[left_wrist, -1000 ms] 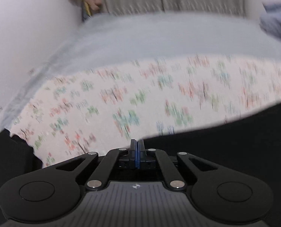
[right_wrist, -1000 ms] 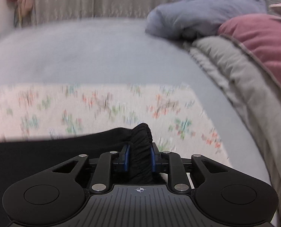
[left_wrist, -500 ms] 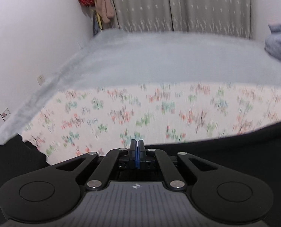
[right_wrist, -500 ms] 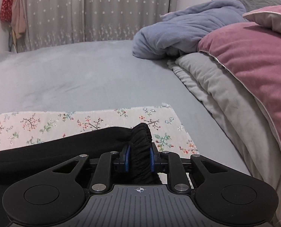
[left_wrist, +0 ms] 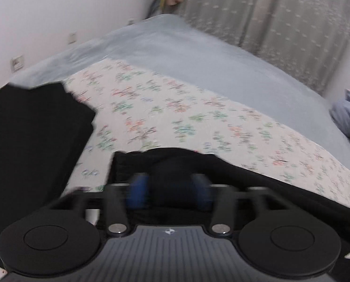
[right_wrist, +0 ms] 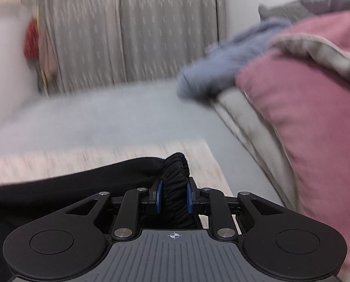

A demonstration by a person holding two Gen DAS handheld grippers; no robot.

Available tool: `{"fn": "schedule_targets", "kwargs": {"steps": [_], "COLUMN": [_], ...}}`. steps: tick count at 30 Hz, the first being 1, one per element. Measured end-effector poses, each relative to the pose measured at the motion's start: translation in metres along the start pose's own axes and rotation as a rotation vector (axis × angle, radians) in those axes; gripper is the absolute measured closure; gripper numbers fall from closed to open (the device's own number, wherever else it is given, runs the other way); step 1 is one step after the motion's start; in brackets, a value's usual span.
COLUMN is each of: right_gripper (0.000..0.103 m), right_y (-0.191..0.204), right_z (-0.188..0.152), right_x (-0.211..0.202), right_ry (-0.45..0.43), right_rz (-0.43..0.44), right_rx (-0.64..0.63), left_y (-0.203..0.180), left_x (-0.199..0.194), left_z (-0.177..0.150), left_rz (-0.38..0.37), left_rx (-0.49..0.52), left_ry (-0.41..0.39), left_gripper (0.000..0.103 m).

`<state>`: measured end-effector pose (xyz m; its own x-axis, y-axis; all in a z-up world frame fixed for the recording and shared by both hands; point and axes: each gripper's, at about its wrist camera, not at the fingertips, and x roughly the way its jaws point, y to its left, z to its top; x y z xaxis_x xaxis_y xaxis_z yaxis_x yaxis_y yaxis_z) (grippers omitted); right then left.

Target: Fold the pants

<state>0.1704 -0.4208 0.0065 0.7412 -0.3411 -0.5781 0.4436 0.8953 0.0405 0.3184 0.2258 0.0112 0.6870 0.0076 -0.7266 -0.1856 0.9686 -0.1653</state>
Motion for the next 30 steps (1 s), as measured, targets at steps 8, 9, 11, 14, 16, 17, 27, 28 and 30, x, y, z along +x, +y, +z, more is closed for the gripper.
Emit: {"fn": "schedule_targets", "kwargs": {"steps": [8,9,11,14,16,17,27,28,30], "right_gripper": [0.084,0.084,0.084,0.084,0.084,0.084,0.084,0.084,0.084], "right_y": [0.002,0.003,0.003,0.008,0.011,0.013,0.004,0.000,-0.016], "right_z": [-0.013,-0.013,-0.017,-0.019,-0.019,-0.017,0.018,0.012,-0.008], "right_x": [0.032,0.038,0.046,0.068,0.079,0.085,-0.033,-0.053,-0.089], "right_ry": [0.036,0.039,0.054,0.081,0.092,0.094,-0.175,-0.187,-0.184], "right_rz": [-0.012,-0.015,-0.022,-0.034,-0.041,-0.048,0.061,0.069,0.080], "right_rx": [0.032,0.035,0.035,0.012,0.006,0.004,0.063,0.047,0.018], "left_y": [0.001,-0.003,-0.005,-0.012,-0.015,-0.013,0.047,0.057,0.067], "left_x": [0.064,0.076,0.089,0.098,0.092,0.085,-0.065,-0.080,-0.101], "left_z": [0.016,0.017,0.015,0.005,0.002,0.003,-0.010,-0.020,-0.043], "left_rz": [0.156,0.179,0.200,0.243,0.259,0.254,-0.086,-0.124,-0.151], "left_rx": [0.051,0.074,0.095,0.150,0.188,0.170,0.016,0.039,0.137], "left_ry": [0.047,0.054,0.057,0.036,0.010,-0.003,-0.249,-0.264,-0.274], "left_gripper": [0.012,0.012,0.019,0.044,0.050,0.051,0.060,0.060,0.059]}}
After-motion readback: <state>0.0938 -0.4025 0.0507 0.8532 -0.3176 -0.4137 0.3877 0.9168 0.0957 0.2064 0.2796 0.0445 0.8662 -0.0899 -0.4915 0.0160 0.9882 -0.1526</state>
